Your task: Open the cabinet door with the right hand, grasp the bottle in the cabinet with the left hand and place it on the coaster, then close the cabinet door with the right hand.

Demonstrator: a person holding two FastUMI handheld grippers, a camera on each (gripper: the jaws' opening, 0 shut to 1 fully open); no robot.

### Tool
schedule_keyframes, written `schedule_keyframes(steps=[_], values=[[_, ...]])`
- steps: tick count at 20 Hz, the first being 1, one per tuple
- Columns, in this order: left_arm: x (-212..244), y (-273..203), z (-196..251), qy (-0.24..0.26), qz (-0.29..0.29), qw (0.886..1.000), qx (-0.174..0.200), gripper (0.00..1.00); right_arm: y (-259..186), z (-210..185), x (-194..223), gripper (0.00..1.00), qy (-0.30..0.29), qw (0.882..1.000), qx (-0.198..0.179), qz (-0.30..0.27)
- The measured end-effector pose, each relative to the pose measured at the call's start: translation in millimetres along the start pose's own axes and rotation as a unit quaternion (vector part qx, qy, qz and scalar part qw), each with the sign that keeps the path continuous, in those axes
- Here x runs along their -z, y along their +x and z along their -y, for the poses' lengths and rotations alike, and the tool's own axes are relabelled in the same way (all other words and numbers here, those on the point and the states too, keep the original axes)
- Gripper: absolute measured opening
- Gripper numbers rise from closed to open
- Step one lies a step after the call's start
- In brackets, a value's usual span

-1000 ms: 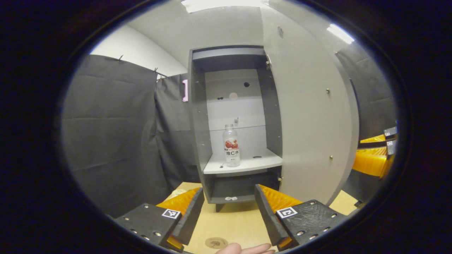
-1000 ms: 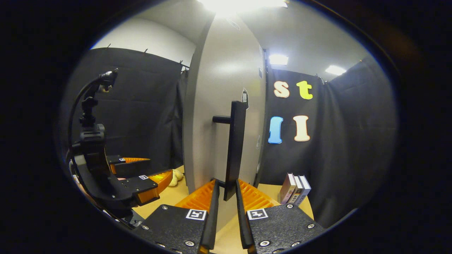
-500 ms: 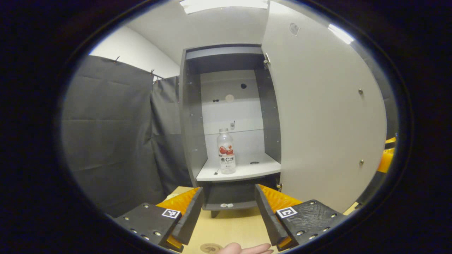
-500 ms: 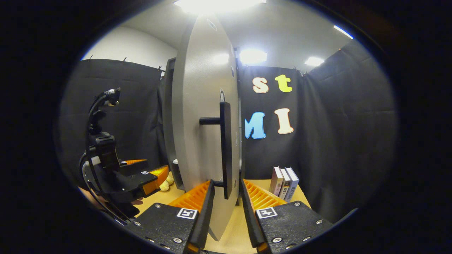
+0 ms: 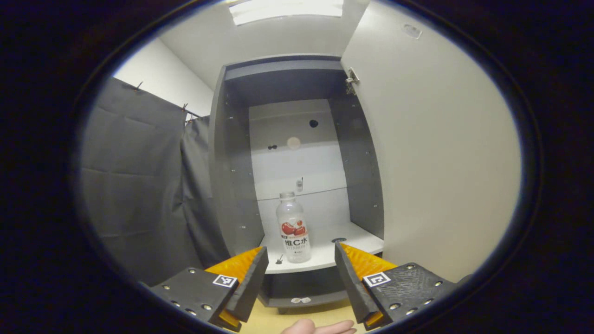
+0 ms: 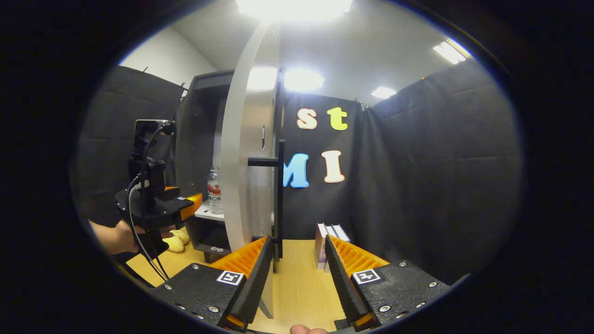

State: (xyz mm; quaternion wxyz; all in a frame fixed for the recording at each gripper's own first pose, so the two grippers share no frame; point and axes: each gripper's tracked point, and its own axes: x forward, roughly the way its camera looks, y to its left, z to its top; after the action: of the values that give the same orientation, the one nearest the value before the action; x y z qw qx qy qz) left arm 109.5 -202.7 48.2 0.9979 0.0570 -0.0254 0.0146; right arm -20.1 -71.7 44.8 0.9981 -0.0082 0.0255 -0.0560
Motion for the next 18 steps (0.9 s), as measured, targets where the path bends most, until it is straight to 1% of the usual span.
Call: schedule_keyframes(steps=[1,2,5,6,7,9,10,12,13,14,16,17,18], values=[[7.5,15.0,-5.8,0.006,-0.002,1.000,-0.003,0.78,-0.2,1.9,1.2,0.71,0.007,1.000,0.007,0.000],[14.4,28.9,-10.2,0.005,-0.005,1.000,-0.004,0.82,-0.5,0.4,4.1,0.71,0.015,1.000,0.011,-0.004],[26.9,68.1,-19.8,0.001,-0.009,1.000,-0.009,0.83,-1.5,0.3,10.9,0.86,0.022,0.999,0.026,-0.011],[30.4,80.3,-22.9,0.001,-0.010,1.000,-0.011,0.85,-2.0,4.2,10.6,0.87,0.020,0.999,0.038,-0.007],[35.9,91.6,-24.0,0.000,-0.011,1.000,-0.008,0.83,-1.1,7.6,10.9,0.87,0.020,0.999,0.046,-0.003],[45.6,111.9,-22.7,-0.001,-0.016,1.000,-0.002,0.83,-0.2,5.8,14.9,0.87,0.030,0.998,0.053,-0.004],[50.4,122.1,-20.8,0.000,-0.017,1.000,0.000,0.83,-0.9,4.1,15.3,0.85,0.035,0.998,0.055,-0.006],[59.7,143.9,-18.6,0.008,-0.016,1.000,0.003,0.83,-2.1,7.0,14.6,0.87,0.035,0.997,0.066,-0.004],[64.3,152.1,-18.8,0.013,-0.015,1.000,0.003,0.87,-2.6,7.1,14.7,0.87,0.039,0.997,0.070,-0.005],[67.3,161.7,-18.2,0.012,-0.013,1.000,0.003,0.82,-3.2,6.6,16.4,0.85,0.043,0.996,0.075,-0.006],[75.2,176.6,-12.8,0.004,-0.015,1.000,0.011,0.82,-4.1,6.3,17.9,0.85,0.053,0.995,0.085,-0.007],[78.6,183.8,-12.2,0.001,-0.017,1.000,0.014,0.82,-5.3,6.7,18.2,0.87,0.056,0.994,0.091,-0.007],[79.8,189.1,-9.5,-0.006,-0.015,1.000,0.019,0.83,-5.0,6.7,19.0,0.84,0.057,0.994,0.095,-0.007]])
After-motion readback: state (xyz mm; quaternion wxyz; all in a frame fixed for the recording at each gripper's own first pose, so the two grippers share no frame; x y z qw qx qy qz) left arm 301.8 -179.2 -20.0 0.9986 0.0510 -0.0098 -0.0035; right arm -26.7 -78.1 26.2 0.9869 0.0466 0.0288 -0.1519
